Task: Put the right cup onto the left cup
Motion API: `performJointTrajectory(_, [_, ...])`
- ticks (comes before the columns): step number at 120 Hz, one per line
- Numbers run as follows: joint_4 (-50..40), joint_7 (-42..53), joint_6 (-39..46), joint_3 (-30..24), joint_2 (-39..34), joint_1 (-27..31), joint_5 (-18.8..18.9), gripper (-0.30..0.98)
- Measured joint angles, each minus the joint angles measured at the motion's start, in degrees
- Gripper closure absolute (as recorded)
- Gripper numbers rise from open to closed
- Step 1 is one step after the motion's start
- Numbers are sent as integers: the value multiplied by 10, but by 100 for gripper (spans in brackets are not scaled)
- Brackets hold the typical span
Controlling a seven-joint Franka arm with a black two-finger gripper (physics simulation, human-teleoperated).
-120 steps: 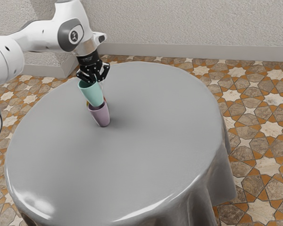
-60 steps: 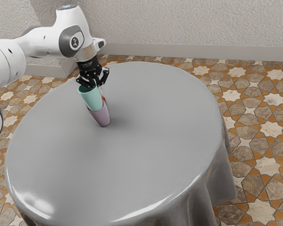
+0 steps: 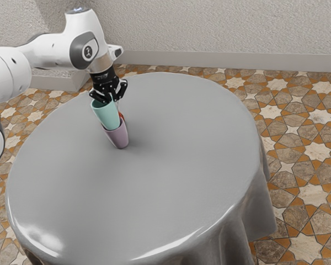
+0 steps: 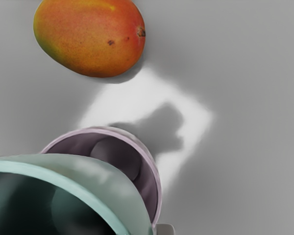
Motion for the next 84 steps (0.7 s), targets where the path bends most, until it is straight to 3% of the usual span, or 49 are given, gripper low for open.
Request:
performJointTrajectory(32, [-1, -8, 21, 0, 15, 0, 12, 78])
performJointTrajectory(58, [2, -11, 27, 0, 15, -1, 11, 33])
performJointTrajectory(84, [6, -12, 26, 0, 6, -3, 14, 13])
